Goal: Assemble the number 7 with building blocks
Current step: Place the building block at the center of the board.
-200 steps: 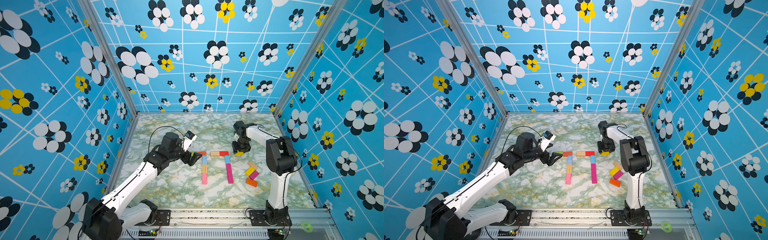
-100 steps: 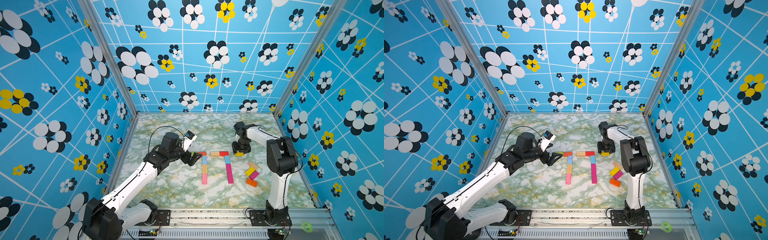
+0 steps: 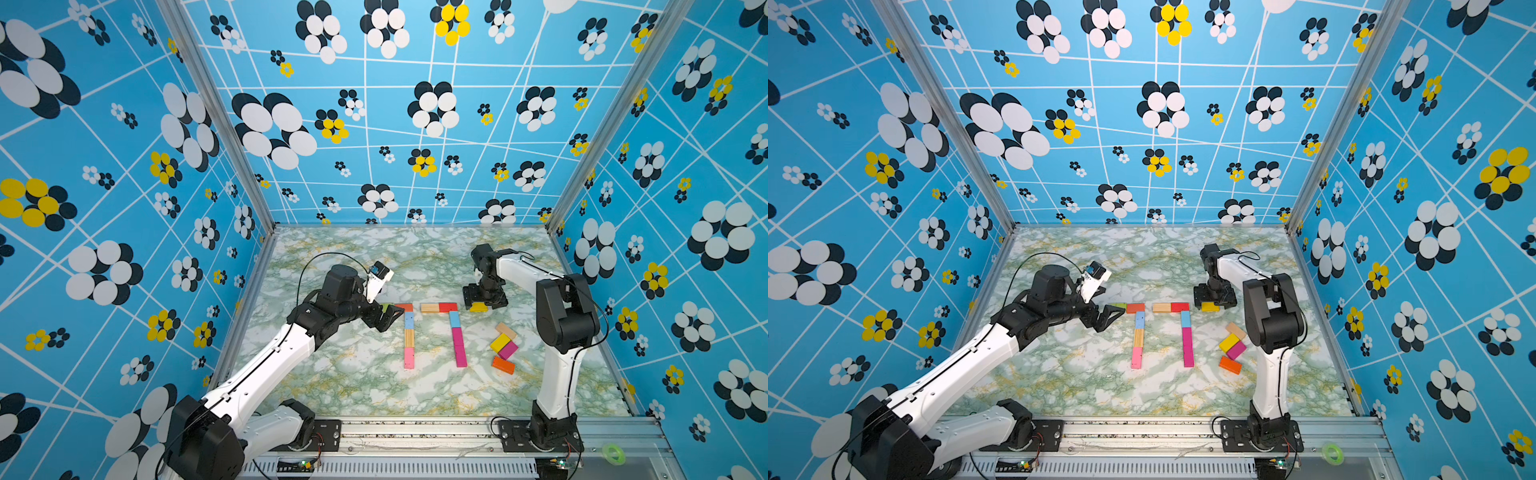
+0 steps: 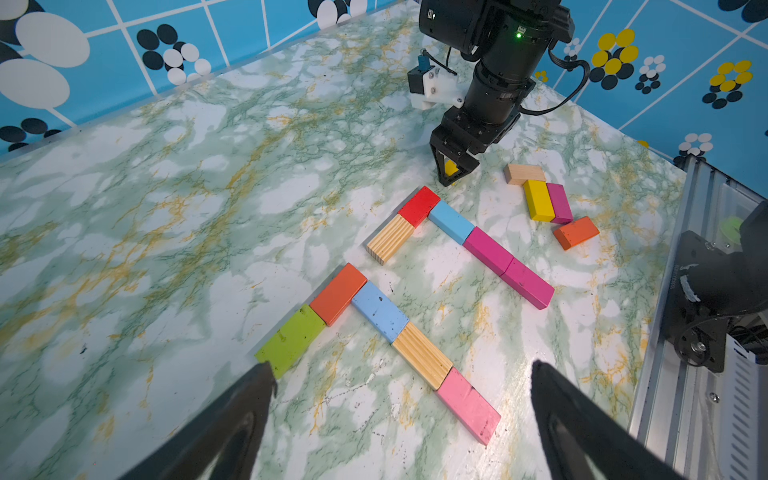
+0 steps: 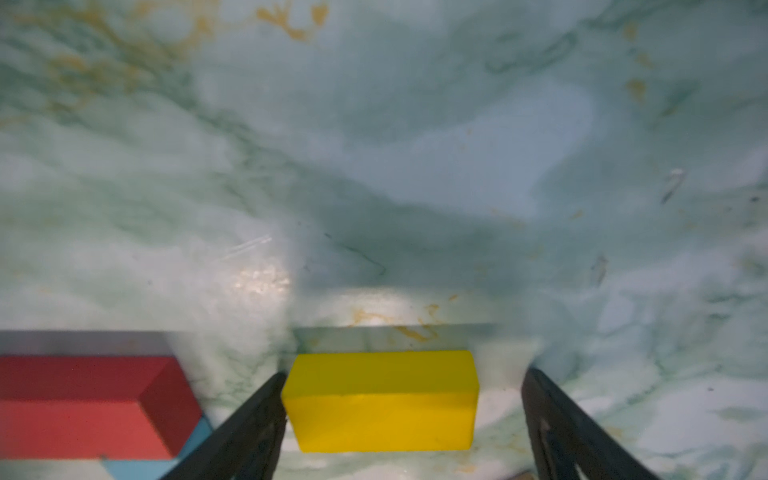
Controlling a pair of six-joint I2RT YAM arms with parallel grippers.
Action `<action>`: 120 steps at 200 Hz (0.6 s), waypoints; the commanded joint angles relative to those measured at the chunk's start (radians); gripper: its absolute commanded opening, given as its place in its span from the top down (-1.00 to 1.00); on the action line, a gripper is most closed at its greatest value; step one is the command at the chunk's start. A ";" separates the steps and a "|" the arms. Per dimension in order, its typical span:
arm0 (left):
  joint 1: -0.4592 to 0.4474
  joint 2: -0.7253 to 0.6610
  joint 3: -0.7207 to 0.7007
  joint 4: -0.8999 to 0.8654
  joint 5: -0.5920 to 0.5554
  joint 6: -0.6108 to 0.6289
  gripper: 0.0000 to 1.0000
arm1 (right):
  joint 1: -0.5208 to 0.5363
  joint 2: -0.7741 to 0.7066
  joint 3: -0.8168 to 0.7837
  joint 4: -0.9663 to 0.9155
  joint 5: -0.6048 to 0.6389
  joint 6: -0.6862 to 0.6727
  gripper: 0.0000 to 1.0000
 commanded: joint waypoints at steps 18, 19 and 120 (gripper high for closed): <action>-0.001 -0.027 -0.012 0.013 -0.003 0.014 -0.98 | -0.001 -0.143 -0.039 -0.018 0.009 0.035 -0.98; -0.001 -0.028 -0.012 0.013 -0.002 0.014 -0.98 | -0.002 -0.148 -0.039 -0.019 0.009 0.036 -0.99; -0.010 -0.048 -0.001 0.000 -0.021 0.008 -0.98 | -0.156 -0.723 -0.473 -0.013 0.008 0.494 -0.88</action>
